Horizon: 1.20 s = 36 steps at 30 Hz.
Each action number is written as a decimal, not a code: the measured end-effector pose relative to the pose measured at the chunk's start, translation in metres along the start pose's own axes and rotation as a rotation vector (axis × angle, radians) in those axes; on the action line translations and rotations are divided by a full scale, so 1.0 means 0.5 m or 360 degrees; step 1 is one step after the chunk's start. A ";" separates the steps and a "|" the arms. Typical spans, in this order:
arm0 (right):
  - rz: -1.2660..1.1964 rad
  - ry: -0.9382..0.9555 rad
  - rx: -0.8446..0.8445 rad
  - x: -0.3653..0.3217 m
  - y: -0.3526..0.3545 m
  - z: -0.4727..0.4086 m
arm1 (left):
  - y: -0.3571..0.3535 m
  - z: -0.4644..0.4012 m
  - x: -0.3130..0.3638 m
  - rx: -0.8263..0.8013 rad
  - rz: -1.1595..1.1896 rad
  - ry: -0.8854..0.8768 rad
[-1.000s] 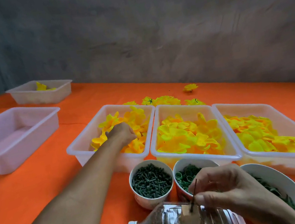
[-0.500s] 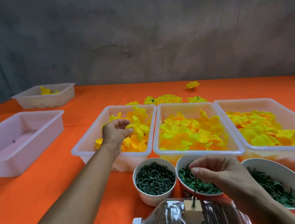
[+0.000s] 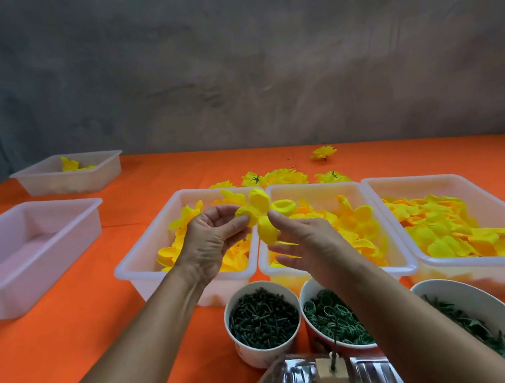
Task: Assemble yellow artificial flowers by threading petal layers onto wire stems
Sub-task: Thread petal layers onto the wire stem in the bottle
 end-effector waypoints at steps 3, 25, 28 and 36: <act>-0.0251 0.0030 0.0024 0.002 -0.008 -0.024 | -0.017 0.013 0.004 -0.0089 -0.0119 -0.0011; -0.0067 0.0170 0.0004 0.003 0.012 -0.027 | -0.033 0.015 0.014 -0.0015 -0.0518 0.0158; 0.0057 0.0182 0.0110 0.008 0.013 -0.039 | -0.028 0.014 0.012 -0.0023 -0.0600 0.0079; 0.0198 0.0119 0.0259 0.028 0.007 -0.083 | -0.004 0.013 -0.008 -0.0076 -0.0645 0.0147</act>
Point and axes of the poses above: each hand's wrist, its own z-axis away from the middle knuckle, its own y-axis out of the back of the hand, x = y × z, the point moved 4 cm from there along -z, towards the middle knuckle, and after that the axes turned 12 degrees about -x, right-handed, at the moved point
